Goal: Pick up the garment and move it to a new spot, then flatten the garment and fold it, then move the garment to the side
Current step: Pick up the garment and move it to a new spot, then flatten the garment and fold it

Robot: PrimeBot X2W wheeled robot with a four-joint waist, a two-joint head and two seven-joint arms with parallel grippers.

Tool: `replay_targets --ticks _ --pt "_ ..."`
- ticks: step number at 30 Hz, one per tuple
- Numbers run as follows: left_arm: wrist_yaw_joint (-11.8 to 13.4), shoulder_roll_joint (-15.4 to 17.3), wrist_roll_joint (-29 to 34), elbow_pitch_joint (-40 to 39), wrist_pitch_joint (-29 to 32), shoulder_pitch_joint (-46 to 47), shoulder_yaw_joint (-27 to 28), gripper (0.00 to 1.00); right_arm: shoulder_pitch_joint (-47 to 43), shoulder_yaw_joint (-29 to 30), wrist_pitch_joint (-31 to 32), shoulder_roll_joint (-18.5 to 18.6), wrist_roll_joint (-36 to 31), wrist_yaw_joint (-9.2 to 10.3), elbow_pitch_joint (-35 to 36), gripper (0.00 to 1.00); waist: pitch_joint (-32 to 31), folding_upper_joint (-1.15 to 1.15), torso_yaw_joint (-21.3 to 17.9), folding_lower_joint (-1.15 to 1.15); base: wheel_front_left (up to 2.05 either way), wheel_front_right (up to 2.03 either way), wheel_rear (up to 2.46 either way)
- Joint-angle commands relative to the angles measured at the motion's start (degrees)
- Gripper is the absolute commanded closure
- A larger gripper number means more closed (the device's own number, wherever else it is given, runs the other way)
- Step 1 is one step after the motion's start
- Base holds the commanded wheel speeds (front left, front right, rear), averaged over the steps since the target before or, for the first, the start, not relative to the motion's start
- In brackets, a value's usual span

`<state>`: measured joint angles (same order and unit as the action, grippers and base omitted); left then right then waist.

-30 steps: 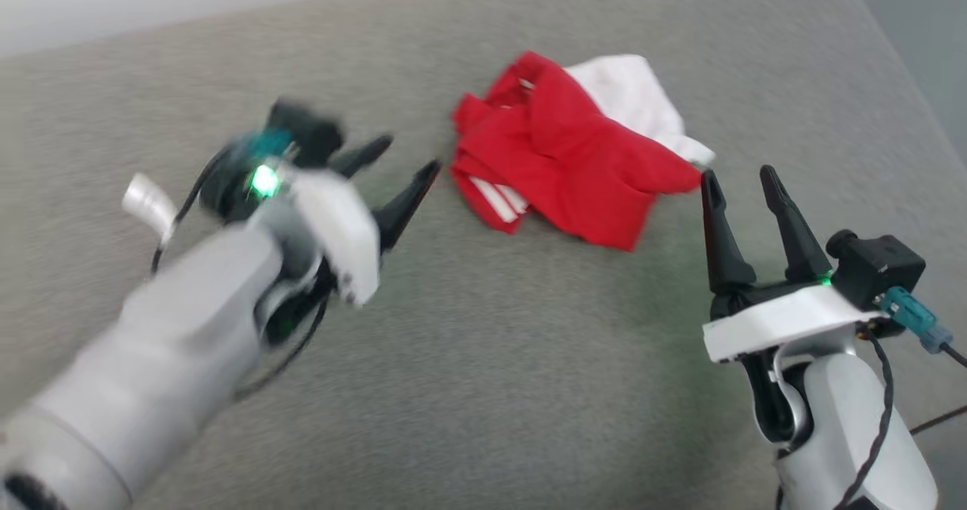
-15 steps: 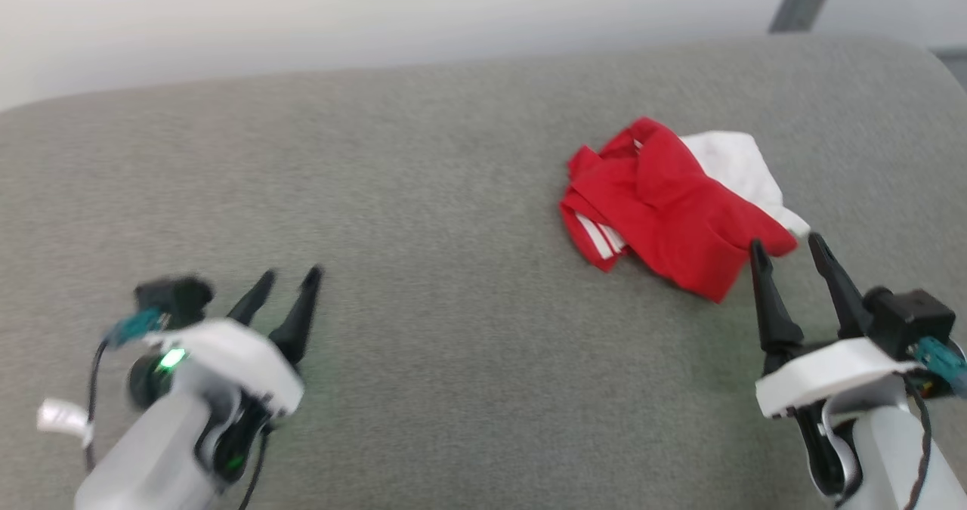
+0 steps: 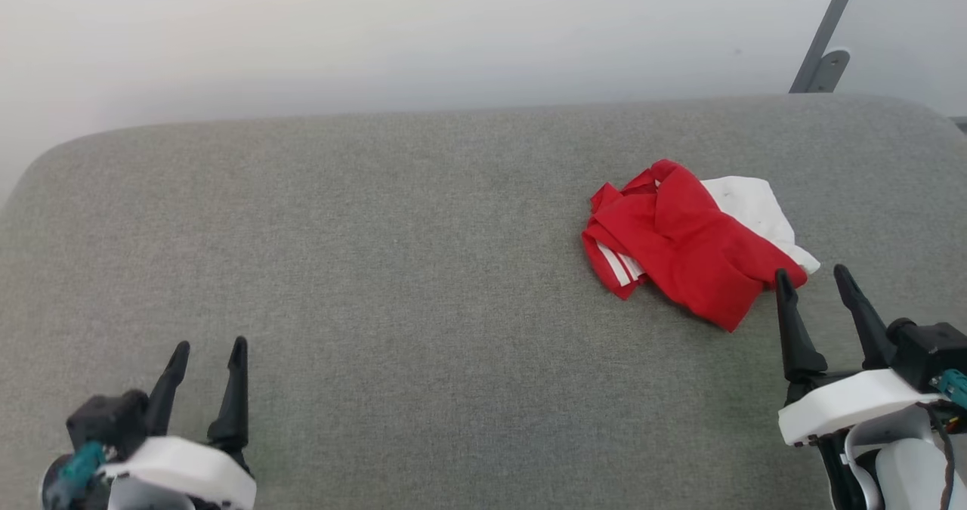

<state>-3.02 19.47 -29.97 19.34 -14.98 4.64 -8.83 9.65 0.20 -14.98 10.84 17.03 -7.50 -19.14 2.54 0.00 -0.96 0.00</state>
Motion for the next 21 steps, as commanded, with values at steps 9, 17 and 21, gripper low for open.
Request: replay_targets --ticks 9,17,21 --pt "-1.8 -6.6 12.3 -11.3 -0.3 -8.7 8.9 0.0 -1.6 1.1 -0.3 -0.3 -0.5 0.02 2.0 0.0 -0.8 0.0 -0.5 0.0 0.0 0.0 0.0" --pt "-3.9 -9.7 15.4 -11.2 -0.3 -9.8 11.9 0.0 -1.5 1.3 -0.3 -0.4 -0.5 0.02 1.7 0.0 -0.8 0.0 -0.2 0.0 0.0 0.0 0.0" --pt "-4.1 -10.5 16.0 -11.7 -0.3 -9.2 12.5 0.0 -0.4 0.6 -0.3 0.3 0.0 0.02 0.9 0.0 0.0 0.0 -0.2 0.0 0.0 0.0 0.0"
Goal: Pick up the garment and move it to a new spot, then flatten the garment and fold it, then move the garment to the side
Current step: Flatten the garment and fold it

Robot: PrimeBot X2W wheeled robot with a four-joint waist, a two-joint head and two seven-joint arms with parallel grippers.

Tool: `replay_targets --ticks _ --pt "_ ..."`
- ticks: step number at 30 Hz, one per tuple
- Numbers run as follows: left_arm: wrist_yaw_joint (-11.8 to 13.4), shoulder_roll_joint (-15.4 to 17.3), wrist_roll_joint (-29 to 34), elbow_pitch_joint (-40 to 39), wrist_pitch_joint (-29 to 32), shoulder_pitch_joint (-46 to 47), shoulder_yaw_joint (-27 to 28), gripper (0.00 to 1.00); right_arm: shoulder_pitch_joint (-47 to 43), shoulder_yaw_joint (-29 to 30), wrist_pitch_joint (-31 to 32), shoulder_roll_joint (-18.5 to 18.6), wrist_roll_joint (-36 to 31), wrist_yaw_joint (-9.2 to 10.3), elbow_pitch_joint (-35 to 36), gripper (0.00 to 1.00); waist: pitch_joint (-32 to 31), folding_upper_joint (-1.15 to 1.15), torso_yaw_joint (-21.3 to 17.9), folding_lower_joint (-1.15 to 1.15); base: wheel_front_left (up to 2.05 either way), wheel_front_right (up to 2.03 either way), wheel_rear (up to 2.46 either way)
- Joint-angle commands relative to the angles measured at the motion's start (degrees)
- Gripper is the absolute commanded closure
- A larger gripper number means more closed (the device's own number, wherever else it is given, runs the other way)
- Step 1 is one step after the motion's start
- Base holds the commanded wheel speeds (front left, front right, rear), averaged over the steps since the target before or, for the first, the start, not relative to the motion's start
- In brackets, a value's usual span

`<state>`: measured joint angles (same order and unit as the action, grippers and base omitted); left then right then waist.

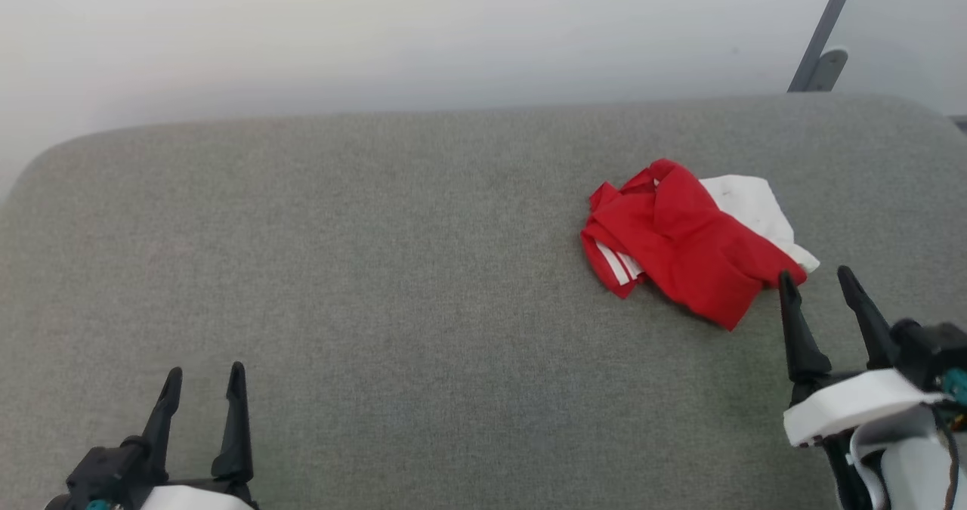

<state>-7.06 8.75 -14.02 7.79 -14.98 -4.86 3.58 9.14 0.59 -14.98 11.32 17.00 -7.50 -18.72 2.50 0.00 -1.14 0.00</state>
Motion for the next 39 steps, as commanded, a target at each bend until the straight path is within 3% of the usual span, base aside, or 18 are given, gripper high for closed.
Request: replay_targets --ticks 1,5,11,17,21,26,27,29,39 --pt "-0.1 -0.2 0.3 -0.3 -0.3 0.5 0.2 0.0 0.7 -0.1 -0.2 0.4 0.1 0.02 -0.2 0.0 0.4 0.0 0.1 0.0 0.0 0.0 0.0" --pt "-0.4 -1.3 1.0 -0.7 -0.3 1.8 -0.1 0.0 5.8 -2.0 3.3 4.6 0.6 0.02 -3.0 0.0 3.3 0.0 0.6 0.0 0.0 0.0 0.0" --pt "-0.5 -2.8 1.6 -0.9 -0.3 7.2 -1.8 0.0 20.8 -9.5 17.5 16.4 4.5 0.03 -9.0 0.0 13.9 0.0 2.8 0.0 0.0 0.0 0.0" --pt "-0.5 -3.6 0.9 -0.6 -0.3 11.7 -3.9 0.0 29.5 -17.7 33.7 24.9 13.5 0.03 -14.0 0.0 20.6 0.0 5.9 0.0 0.0 0.0 0.0" --pt "-0.5 -3.8 0.7 -0.9 -0.3 13.5 -4.2 0.0 33.1 -21.1 40.6 27.8 19.0 0.02 -16.0 0.0 23.0 0.0 7.2 0.0 0.0 0.0 0.0" --pt "-0.5 -3.9 0.7 -1.5 -0.3 15.1 -4.4 0.0 33.6 -27.2 46.0 28.7 23.4 0.0 -16.7 0.0 24.2 0.0 7.9 0.0 0.0 0.0 0.0" --pt "-0.5 -4.0 0.8 -1.6 -0.3 15.3 -4.4 0.0 33.8 -28.0 45.6 29.0 24.1 0.0 -16.4 0.52 24.3 0.0 7.9 0.0 0.0 0.0 0.0" --pt "-0.5 -4.0 0.9 -1.9 -0.3 15.5 -4.3 0.0 34.3 -28.4 43.7 29.8 25.5 0.0 -16.1 1.0 24.3 0.0 7.6 0.0 0.0 0.0 0.0" --pt "-0.5 -3.0 1.5 -2.5 -0.3 15.2 -4.2 0.0 35.0 -19.8 30.4 35.2 26.8 0.04 -26.0 1.0 23.1 0.0 3.9 0.0 0.0 0.0 0.0"
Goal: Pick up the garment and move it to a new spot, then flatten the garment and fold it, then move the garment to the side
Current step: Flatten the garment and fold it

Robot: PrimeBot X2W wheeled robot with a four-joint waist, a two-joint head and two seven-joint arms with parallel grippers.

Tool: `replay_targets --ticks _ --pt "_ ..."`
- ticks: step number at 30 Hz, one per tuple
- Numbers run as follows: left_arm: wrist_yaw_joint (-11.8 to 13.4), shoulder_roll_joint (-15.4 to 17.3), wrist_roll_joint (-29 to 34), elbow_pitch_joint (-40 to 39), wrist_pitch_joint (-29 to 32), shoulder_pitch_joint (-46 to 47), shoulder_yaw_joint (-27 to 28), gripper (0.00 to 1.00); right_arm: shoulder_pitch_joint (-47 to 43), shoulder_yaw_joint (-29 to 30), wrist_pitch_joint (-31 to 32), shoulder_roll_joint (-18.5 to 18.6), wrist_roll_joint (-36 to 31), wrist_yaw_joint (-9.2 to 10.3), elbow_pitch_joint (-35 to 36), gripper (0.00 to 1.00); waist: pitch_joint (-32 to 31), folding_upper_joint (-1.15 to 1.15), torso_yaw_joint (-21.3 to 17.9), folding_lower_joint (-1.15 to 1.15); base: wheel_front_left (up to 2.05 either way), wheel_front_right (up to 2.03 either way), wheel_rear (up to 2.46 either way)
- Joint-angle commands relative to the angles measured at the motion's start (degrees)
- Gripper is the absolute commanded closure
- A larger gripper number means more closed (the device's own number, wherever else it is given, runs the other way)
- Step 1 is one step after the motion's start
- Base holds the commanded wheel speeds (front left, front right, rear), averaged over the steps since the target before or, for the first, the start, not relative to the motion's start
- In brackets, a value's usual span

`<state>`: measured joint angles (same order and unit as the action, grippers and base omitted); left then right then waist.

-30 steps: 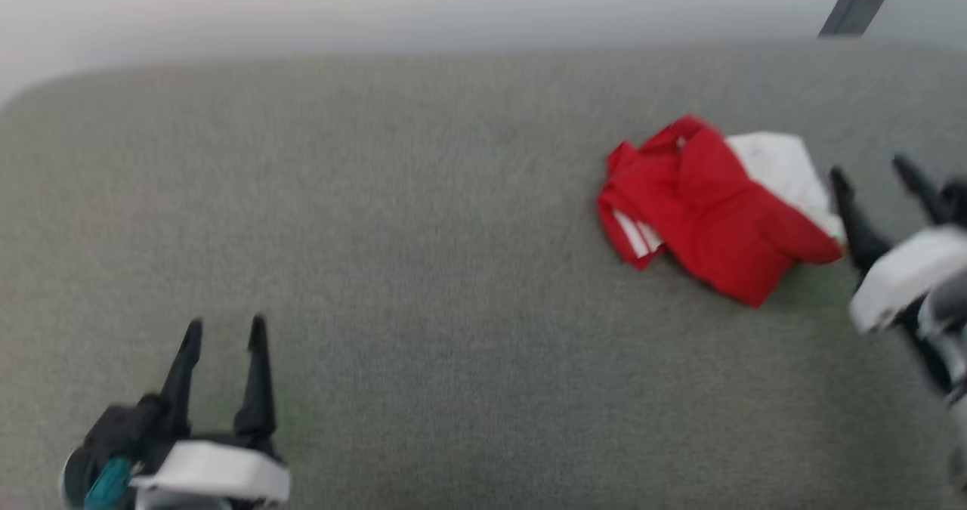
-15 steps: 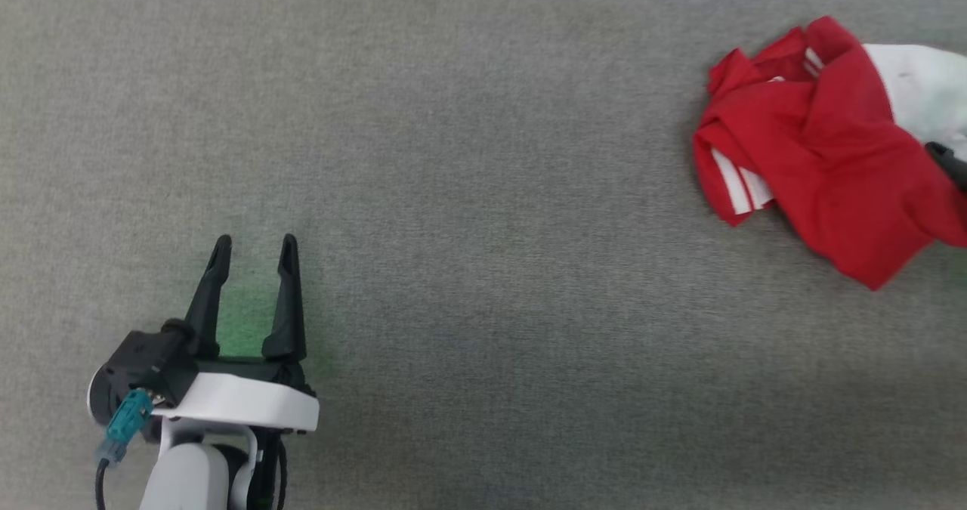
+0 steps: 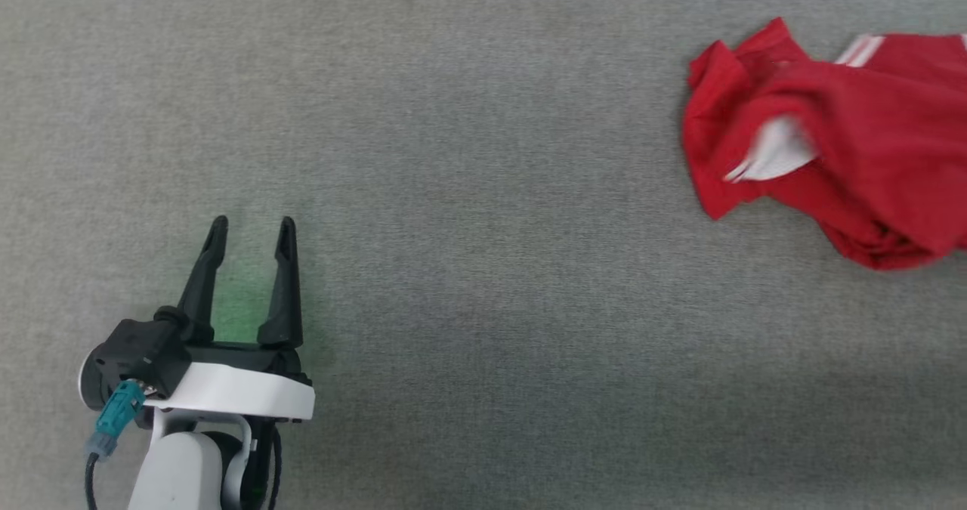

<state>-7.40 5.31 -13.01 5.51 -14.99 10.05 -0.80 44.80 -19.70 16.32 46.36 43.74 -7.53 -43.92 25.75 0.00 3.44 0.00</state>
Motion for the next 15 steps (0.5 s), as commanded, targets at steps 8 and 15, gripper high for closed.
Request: replay_targets --ticks 8,15 --pt "-0.1 1.5 0.6 -0.5 -0.3 0.9 -0.3 0.0 -2.2 4.9 -5.6 0.9 0.2 0.08 -9.1 1.0 -0.1 0.0 -2.9 0.0 0.0 0.0 0.0" --pt "-0.1 3.1 0.6 -0.1 -0.3 1.8 -2.1 0.0 -1.2 7.8 -11.2 -1.7 -2.5 0.08 -17.7 1.0 -0.9 0.0 -4.9 0.0 0.0 0.0 0.0"
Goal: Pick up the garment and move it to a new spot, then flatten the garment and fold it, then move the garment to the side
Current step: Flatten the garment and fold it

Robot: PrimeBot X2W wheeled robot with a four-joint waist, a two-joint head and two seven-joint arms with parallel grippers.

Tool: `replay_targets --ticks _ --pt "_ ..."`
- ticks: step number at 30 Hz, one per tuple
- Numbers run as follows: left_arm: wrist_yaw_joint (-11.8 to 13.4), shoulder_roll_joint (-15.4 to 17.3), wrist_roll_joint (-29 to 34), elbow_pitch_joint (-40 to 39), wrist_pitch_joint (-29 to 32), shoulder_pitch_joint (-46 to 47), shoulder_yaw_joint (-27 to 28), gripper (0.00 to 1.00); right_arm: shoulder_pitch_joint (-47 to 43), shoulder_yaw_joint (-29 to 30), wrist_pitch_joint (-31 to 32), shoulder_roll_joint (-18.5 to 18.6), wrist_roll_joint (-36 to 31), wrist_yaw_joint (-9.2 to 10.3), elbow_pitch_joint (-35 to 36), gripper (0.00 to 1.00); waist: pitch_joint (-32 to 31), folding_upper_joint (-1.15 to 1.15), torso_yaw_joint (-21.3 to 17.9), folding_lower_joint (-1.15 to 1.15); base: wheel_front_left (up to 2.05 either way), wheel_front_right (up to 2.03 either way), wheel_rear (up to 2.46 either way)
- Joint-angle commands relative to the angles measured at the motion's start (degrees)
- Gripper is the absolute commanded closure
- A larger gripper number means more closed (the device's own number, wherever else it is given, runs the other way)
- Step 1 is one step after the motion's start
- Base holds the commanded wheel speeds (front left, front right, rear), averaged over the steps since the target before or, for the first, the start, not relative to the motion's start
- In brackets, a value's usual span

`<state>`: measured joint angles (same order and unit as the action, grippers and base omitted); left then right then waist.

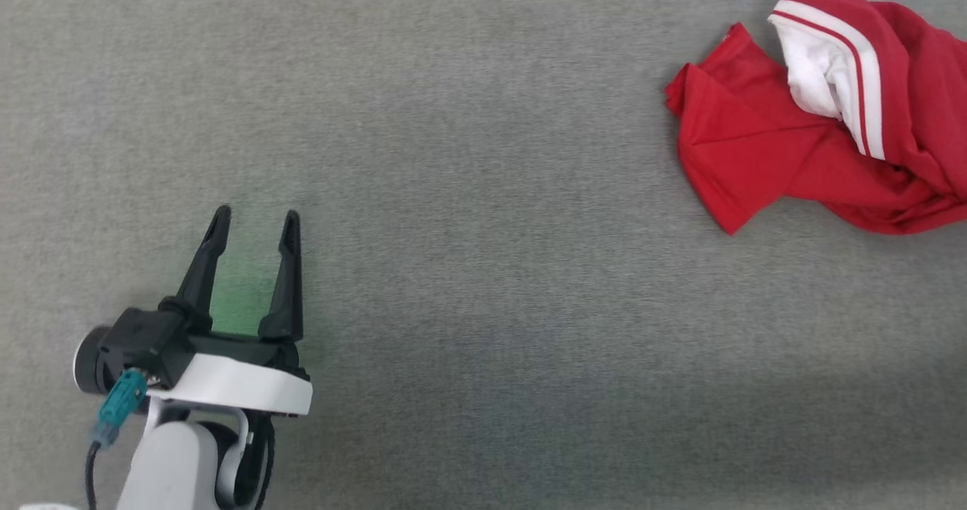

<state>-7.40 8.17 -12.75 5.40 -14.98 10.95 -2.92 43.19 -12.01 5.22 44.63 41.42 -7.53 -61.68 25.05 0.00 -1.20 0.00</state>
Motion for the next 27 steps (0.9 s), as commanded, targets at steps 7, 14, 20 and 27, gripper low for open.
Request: replay_targets --ticks 7,14,20,27 --pt "-0.1 4.0 -2.2 1.1 -0.3 4.5 -4.3 0.0 3.7 2.0 -8.4 -4.7 -4.1 0.07 -7.2 0.13 -1.5 0.0 -3.2 0.0 0.0 0.0 0.0" --pt "-0.1 12.0 -6.4 3.1 1.5 17.7 -18.9 0.0 4.3 5.6 -19.5 -7.0 -4.8 0.06 -8.1 0.0 -3.5 0.0 -5.8 0.0 0.0 0.0 0.0" --pt "-0.1 16.9 -20.0 4.7 14.8 33.3 -35.6 0.0 0.5 11.3 -20.4 -11.4 -7.7 0.06 4.1 0.0 -4.5 0.0 -11.2 0.0 0.0 0.0 0.0" --pt "-0.1 14.4 -42.2 11.0 33.4 47.2 -48.1 0.0 -6.7 16.9 -20.5 -20.3 -13.5 0.06 18.2 0.0 -3.5 0.0 -17.5 0.0 0.0 0.0 0.0"
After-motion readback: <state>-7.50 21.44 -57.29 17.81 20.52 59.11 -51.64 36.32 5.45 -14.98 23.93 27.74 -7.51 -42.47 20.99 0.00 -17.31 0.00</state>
